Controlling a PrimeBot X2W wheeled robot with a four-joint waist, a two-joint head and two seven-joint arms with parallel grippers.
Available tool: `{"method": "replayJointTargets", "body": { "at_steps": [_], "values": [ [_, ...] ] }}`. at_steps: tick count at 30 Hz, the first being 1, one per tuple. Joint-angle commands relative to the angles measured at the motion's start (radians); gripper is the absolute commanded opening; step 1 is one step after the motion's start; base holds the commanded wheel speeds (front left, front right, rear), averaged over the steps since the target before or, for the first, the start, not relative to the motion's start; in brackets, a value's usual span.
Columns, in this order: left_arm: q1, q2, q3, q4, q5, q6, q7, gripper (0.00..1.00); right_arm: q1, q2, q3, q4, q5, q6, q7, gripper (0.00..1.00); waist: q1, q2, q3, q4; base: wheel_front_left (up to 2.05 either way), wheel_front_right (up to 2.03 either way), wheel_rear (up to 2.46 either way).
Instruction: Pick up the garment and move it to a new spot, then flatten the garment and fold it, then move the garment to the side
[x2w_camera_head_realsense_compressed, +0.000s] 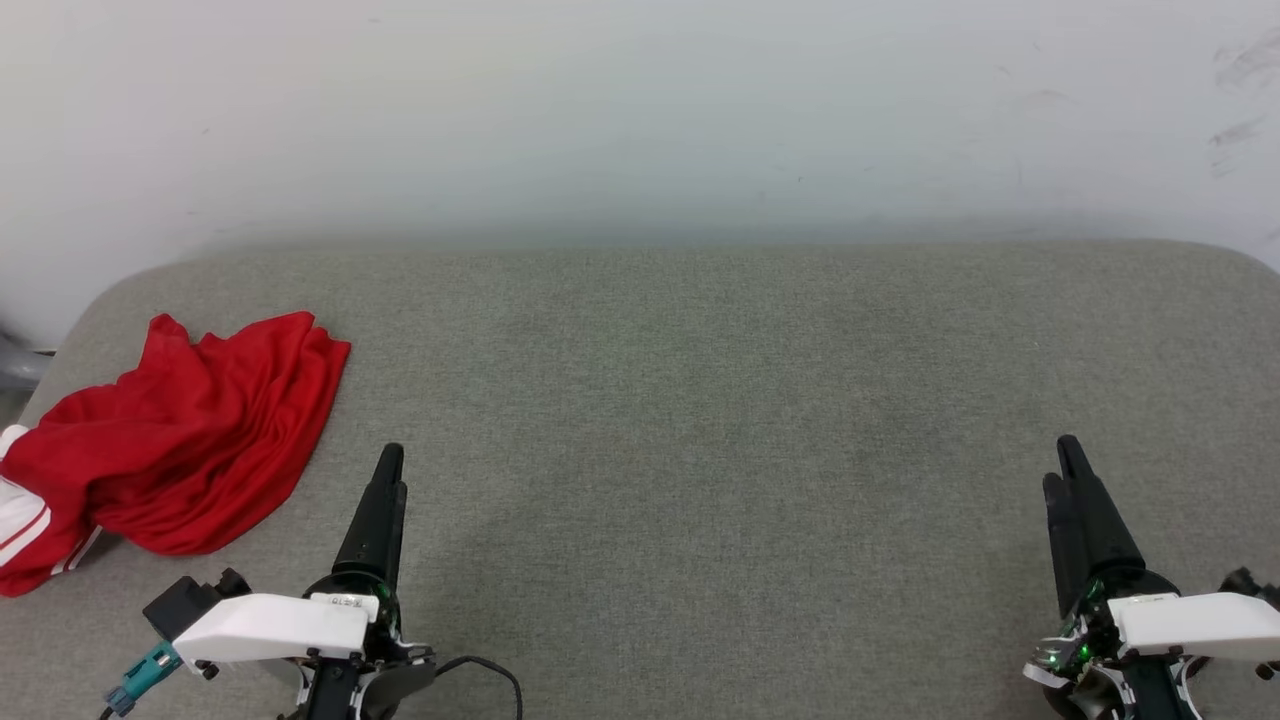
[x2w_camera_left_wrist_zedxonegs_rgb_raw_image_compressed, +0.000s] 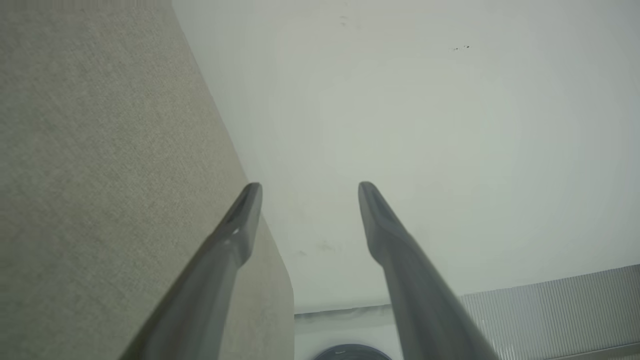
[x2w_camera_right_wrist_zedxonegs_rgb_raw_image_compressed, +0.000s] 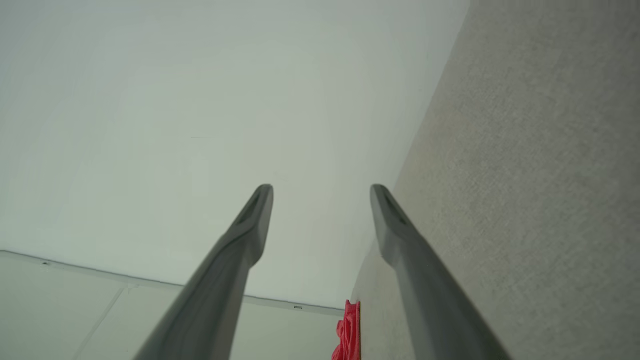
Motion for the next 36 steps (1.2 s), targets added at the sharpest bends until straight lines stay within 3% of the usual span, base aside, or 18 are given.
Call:
{"method": "replayJointTargets", "body": {
  "at_steps": [1,13,14,15,18,36],
  "values": [
    [-0.022,0.009,-0.005,-0.029,0.058,0.0,-0.013,1.0,-0.007,-0.009,0.003,-0.029,-0.057,0.0,-0.013,1.0,-0.0001,0.0,0.0,0.001,0.0,0.0,0.0],
    [-0.026,0.008,-0.018,-0.049,0.379,0.0,-0.059,1.0,-0.012,-0.021,0.019,-0.084,-0.483,0.0,-0.053,1.0,-0.0002,0.0,-0.004,0.007,0.0,0.0,0.0],
    [-0.027,0.011,-0.02,-0.05,0.411,0.0,-0.063,1.0,-0.011,-0.02,0.019,-0.089,-0.515,0.0,-0.053,1.0,-0.0002,0.0,-0.004,0.007,0.0,0.0,0.0],
    [-0.029,0.014,-0.019,-0.056,0.501,0.0,-0.073,1.0,-0.008,-0.018,0.018,-0.105,-0.618,0.0,-0.051,1.0,-0.0002,0.0,-0.005,0.009,0.0,0.0,0.0],
    [-0.029,0.019,-0.021,-0.059,0.573,0.0,-0.084,1.0,-0.003,-0.016,0.014,-0.118,-0.707,0.0,-0.051,1.0,-0.0002,0.0,-0.005,0.011,0.0,0.0,0.0],
    [-0.02,0.057,-0.04,-0.055,0.891,0.009,-0.136,1.0,0.035,-0.008,-0.012,-0.157,-1.02,0.0,-0.021,1.0,-0.0002,0.0,-0.009,0.018,0.0,0.0,0.0]
  ]
}}
